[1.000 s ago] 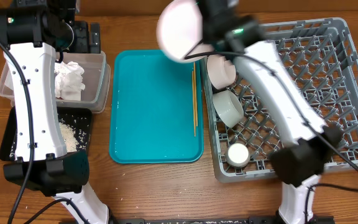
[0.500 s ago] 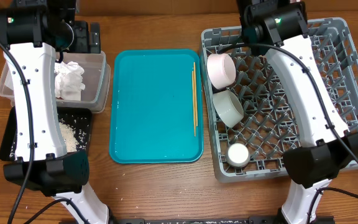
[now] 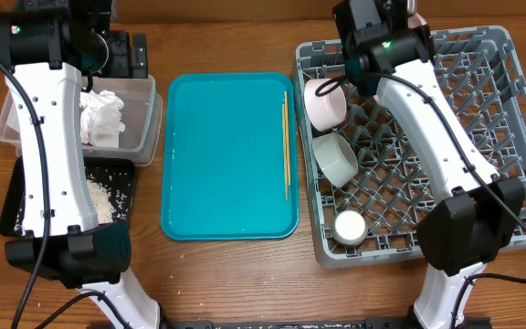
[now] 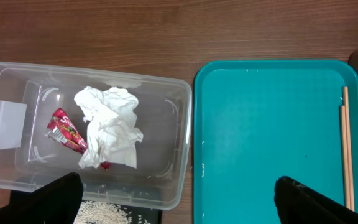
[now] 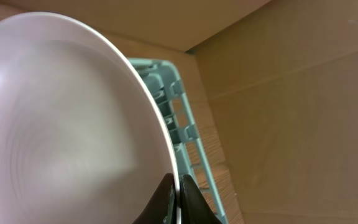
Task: Sort waste into correct bins and load items into the dishwasher
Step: 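Lift the pink plate and stand it upright in the rack's back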
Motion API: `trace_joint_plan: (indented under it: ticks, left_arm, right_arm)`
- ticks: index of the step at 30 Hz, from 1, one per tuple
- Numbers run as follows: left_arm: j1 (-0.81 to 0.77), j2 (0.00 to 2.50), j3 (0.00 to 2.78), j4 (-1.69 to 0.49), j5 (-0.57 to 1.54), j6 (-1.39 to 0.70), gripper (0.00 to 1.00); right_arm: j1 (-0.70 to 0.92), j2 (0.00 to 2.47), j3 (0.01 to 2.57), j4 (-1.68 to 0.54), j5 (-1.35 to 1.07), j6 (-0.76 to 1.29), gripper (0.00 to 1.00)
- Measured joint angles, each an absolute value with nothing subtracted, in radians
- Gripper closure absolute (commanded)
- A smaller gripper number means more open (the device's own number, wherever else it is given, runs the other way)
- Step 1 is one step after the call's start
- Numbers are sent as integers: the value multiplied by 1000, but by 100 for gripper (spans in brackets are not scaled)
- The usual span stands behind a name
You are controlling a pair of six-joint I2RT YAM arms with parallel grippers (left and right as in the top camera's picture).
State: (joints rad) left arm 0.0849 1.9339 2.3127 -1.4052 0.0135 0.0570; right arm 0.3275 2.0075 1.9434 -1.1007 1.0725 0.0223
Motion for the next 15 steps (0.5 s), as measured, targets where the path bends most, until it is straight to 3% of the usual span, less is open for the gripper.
trace_joint_plan:
  ticks: [7, 9, 10, 13, 15]
  left_arm:
    - [85, 1934, 2313, -1406, 14, 57, 0]
    - [85, 1934, 2313, -1406, 14, 57, 0]
    - [85, 1934, 2313, -1406, 14, 57, 0]
    - [85, 1934, 2313, -1406, 14, 57, 0]
    - [85, 1934, 2313, -1406, 14, 57, 0]
  right_arm:
    - [328, 2008, 1916, -1075, 952, 22, 96]
    - [327, 2008, 1916, -1076, 927, 22, 92]
    - [328, 2008, 1916, -1074, 911, 23, 86]
    - [328, 2008, 1916, -1073, 862, 26, 47]
    - [328, 2008, 1916, -1071, 828, 24, 36]
